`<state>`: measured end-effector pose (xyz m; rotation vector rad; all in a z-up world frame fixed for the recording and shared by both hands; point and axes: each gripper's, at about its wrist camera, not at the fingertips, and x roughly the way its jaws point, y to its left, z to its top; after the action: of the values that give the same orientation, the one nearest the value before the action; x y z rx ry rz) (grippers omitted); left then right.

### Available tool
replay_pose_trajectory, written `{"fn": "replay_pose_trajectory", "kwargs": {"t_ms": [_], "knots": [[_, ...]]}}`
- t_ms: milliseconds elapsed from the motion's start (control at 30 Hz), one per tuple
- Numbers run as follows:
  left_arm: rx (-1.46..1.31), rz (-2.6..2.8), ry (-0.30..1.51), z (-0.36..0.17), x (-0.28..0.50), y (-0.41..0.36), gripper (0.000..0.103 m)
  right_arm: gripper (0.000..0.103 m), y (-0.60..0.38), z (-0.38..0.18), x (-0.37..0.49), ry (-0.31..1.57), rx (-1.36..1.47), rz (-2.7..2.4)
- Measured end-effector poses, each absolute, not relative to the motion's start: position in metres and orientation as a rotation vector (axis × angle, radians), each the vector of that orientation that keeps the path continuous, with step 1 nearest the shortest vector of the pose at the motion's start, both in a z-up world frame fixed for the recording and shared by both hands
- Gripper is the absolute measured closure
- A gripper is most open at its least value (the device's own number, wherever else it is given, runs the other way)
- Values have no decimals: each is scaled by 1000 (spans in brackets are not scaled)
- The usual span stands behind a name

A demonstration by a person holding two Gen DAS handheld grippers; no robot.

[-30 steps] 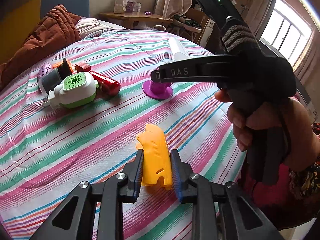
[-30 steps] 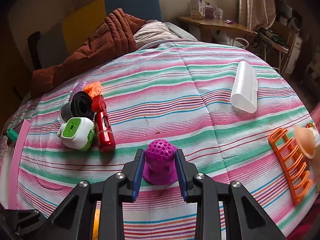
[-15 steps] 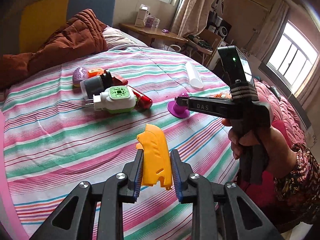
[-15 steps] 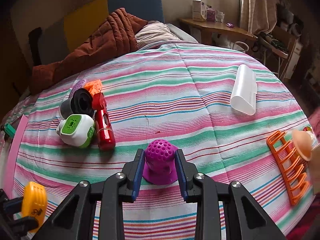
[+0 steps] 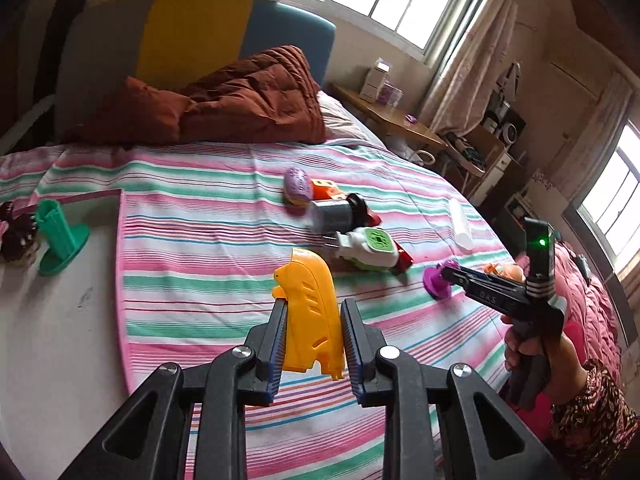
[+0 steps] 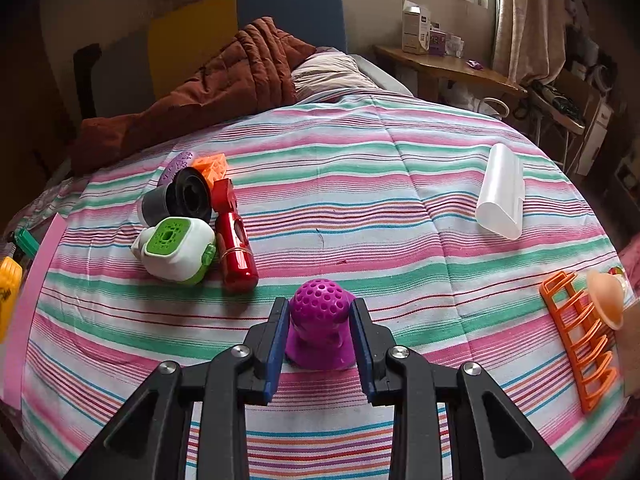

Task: Organize rigid objects
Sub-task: 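Carry the yellow piece into the tray and open the left tool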

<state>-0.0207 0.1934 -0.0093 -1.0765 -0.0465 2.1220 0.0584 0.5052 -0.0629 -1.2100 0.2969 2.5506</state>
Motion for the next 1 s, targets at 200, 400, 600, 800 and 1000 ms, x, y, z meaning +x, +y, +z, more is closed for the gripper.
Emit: {"fn": "replay_pose_trajectory", "kwargs": {"t_ms": [200,400,600,800,1000], "knots": [[-1118,2248,-138,-15,-48,145,77,72,497,-64,57,275,-1210,2577],[-1179,2366,-199,-26,-75,104,77,72,495,-65,57,262,-1201,2586],[-1259,2457,-256,-40,-95,64,77,72,494,-59,59,252,-1149,2611],[-1324,2502,-266,-52,-108,34,77,72,490,-53,58,280,-1137,2644],[-1316,2543,-167,-56,-119,24,77,72,475,-43,60,277,-1153,2671]]}}
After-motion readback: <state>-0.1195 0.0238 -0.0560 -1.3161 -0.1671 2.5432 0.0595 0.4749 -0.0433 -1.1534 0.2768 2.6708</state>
